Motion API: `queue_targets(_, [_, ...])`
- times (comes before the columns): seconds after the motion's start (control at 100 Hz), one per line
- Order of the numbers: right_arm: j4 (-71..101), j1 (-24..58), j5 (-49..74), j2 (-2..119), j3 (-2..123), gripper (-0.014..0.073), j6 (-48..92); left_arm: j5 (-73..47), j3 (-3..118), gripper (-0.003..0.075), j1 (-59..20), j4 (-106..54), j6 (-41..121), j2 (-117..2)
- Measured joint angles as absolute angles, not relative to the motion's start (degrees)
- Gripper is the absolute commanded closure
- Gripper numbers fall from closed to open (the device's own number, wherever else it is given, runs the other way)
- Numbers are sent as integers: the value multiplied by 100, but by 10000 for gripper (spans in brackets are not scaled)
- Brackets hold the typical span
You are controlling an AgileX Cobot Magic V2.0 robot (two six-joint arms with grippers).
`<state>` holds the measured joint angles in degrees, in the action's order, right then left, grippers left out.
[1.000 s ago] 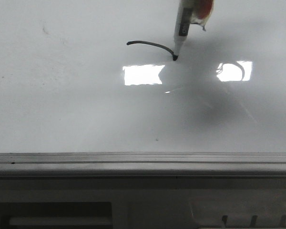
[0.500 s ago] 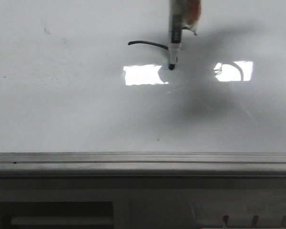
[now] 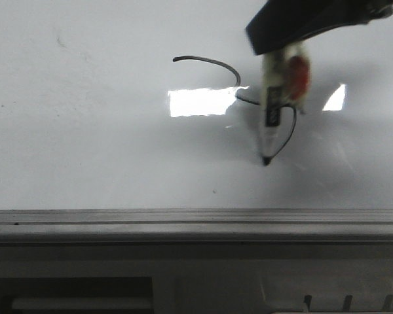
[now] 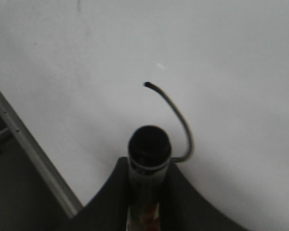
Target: Write number 3 on whiteboard
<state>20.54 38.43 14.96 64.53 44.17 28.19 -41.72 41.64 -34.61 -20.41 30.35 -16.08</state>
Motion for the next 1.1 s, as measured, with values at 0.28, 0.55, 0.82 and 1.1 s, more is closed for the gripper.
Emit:
queue_targets(0.28, [2084,4371,1030,6758,4494,635,2834,-4172,4164,741,-3461,-2041,3032,-1608])
queue_targets(0.55, [2038,4678,1737,5291,5558,635,2858,-4097,4164,593,-3461,-2715,3032,-1694])
queue_targets(0.82, [2033,5664,2636,5069,5831,635,2858,-4085,4164,345,-3461,-4666,3671,-3038])
queue_targets(1.1, [2024,6820,2162,5586,5831,636,2858,-4907,4151,345,-3461,-7009,5909,-4100])
